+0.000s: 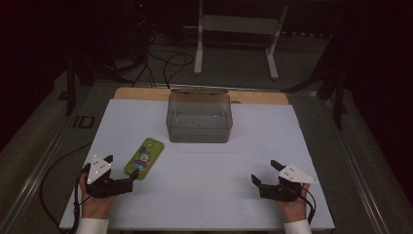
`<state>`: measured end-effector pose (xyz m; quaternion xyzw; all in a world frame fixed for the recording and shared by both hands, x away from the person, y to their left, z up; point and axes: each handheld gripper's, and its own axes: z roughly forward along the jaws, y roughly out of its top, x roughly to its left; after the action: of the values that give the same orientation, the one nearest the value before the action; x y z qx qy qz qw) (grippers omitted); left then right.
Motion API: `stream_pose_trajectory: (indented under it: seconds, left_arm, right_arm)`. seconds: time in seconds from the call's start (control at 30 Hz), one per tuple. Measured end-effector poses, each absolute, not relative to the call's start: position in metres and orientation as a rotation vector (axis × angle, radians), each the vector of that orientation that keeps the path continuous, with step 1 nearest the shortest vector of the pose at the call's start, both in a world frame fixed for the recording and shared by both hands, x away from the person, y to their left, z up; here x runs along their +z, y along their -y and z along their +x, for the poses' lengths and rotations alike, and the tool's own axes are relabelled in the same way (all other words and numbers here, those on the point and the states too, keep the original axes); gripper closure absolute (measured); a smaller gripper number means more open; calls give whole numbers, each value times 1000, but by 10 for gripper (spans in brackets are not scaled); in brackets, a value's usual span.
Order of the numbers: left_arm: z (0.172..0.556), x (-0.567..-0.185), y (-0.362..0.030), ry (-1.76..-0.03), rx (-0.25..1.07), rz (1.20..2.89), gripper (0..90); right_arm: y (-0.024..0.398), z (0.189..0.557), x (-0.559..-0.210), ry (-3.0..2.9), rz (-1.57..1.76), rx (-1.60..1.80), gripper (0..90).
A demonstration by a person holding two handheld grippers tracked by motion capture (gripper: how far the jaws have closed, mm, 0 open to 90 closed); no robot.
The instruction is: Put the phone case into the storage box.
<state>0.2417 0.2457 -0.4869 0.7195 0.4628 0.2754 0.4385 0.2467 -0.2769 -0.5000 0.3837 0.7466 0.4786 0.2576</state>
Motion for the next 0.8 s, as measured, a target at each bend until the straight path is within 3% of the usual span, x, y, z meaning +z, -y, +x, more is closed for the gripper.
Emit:
stream_pose_trajectory:
  seconds: [0.8]
  left_arm:
    - [266,-489,-234,-1217,637,1963,0]
  right_arm:
    - [276,246,-500,-2016,1062,1308,98]
